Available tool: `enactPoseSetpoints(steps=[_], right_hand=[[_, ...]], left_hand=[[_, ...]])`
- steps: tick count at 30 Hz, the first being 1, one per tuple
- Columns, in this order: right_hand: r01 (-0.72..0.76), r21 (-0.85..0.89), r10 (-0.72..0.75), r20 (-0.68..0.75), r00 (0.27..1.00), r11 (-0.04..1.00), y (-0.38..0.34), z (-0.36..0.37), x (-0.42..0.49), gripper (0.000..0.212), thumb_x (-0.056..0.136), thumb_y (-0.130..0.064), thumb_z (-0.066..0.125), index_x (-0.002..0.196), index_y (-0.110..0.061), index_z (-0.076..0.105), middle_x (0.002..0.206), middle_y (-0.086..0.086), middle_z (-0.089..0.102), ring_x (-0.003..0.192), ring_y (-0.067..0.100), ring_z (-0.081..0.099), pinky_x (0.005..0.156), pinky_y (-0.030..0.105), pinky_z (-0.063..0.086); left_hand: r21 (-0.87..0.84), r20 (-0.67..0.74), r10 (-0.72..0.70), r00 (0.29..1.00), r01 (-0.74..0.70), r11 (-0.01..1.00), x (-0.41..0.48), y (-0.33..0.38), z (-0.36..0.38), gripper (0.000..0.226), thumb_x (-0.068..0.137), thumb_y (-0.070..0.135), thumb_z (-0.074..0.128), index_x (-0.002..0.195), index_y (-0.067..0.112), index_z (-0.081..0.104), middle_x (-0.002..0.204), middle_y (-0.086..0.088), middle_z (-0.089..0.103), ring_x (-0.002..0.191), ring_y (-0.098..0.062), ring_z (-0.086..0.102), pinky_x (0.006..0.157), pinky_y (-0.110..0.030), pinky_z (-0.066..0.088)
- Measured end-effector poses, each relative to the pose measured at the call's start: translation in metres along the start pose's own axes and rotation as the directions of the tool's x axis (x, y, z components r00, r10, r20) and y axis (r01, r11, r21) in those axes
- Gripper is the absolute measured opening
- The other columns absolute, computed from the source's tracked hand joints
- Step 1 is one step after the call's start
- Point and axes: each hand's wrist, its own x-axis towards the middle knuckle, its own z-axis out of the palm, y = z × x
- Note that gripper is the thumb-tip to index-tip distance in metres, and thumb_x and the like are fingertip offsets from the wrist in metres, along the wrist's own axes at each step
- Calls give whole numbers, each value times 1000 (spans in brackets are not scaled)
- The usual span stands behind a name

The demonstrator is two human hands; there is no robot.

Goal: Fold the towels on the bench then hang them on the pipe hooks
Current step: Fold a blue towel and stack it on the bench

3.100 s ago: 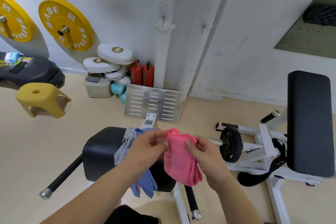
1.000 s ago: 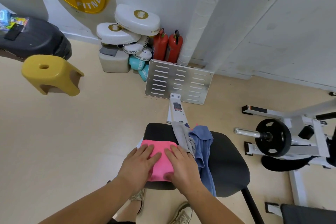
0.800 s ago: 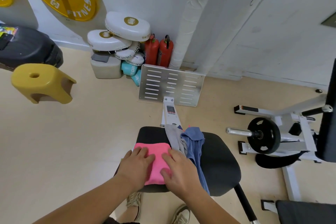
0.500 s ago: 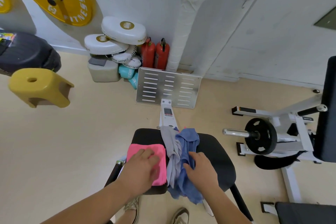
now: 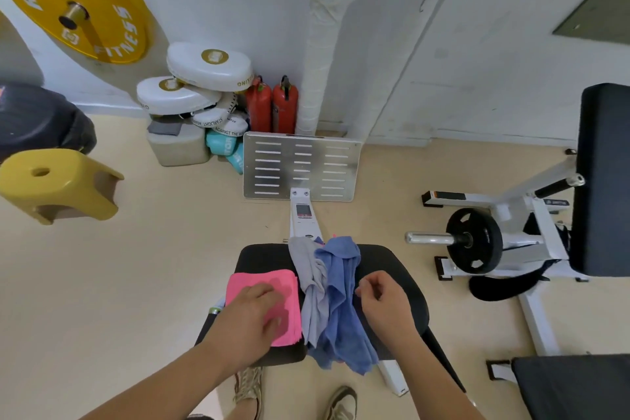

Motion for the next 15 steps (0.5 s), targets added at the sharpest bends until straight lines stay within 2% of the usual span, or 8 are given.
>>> enactPoseSetpoints(steps=[2, 4, 6, 8, 10, 13, 15], right_hand=[[2, -14, -2, 23, 1000, 1000, -3, -8, -5, 9, 99, -21, 58, 92, -17, 62, 85, 1, 68, 79, 18, 64, 66, 18, 48], [37, -44, -33, 79, 996, 998, -4, -4, -5, 6, 98, -26, 61, 97, -21, 64, 89, -6, 69, 83, 11, 65, 73, 18, 50], [124, -109, -108, 145, 984, 986, -5, 9, 1, 10, 98, -30, 62, 105, -24, 64, 97, -15, 66, 87, 6, 63, 82, 20, 51], [214, -192, -174, 204, 963, 958, -5, 25, 9, 18, 98, -32, 60, 113, -24, 64, 104, -14, 62, 92, 6, 60, 85, 24, 51], [259, -296, -192, 236, 953, 920, -1, 38, 15, 19, 96, -34, 57, 110, -24, 65, 103, -8, 63, 92, 11, 60, 79, 29, 53], [246, -462, -163, 212, 963, 852, 17, 43, 17, 13, 96, -34, 53, 90, -27, 61, 91, -8, 60, 80, 15, 57, 63, 28, 47], [247, -470, -172, 197, 965, 848, 25, 40, 17, 19, 96, -33, 51, 82, -26, 61, 86, -8, 59, 76, 14, 55, 64, 31, 49]], left_hand=[[2, 15, 11, 1000, -11, 1000, 4, 4, 0, 39, 96, 27, 53, 134, 19, 62, 142, 3, 55, 125, -20, 54, 96, -27, 46], [3, 38, 25, 999, -25, 1000, 8, 9, 0, 38, 96, 27, 52, 132, 18, 62, 139, 3, 57, 123, -21, 54, 96, -29, 46], [2, 50, 40, 998, -40, 999, 14, 11, 5, 38, 95, 27, 51, 129, 18, 63, 136, 2, 59, 120, -21, 55, 97, -31, 48], [12, 59, 49, 997, -50, 999, 21, 13, 6, 36, 93, 26, 52, 126, 18, 64, 132, 2, 61, 117, -22, 56, 97, -34, 49], [16, 62, 58, 996, -59, 998, 29, 14, 5, 33, 92, 24, 51, 121, 17, 65, 125, 2, 62, 112, -20, 57, 95, -34, 50], [-1, 62, 79, 995, -80, 997, 42, 18, 2, 25, 91, 23, 48, 108, 16, 64, 112, 2, 61, 102, -21, 58, 87, -30, 50], [-18, 72, 73, 995, -72, 997, 52, 21, 1, 25, 93, 26, 49, 112, 19, 64, 114, 5, 59, 103, -18, 58, 88, -29, 49]])
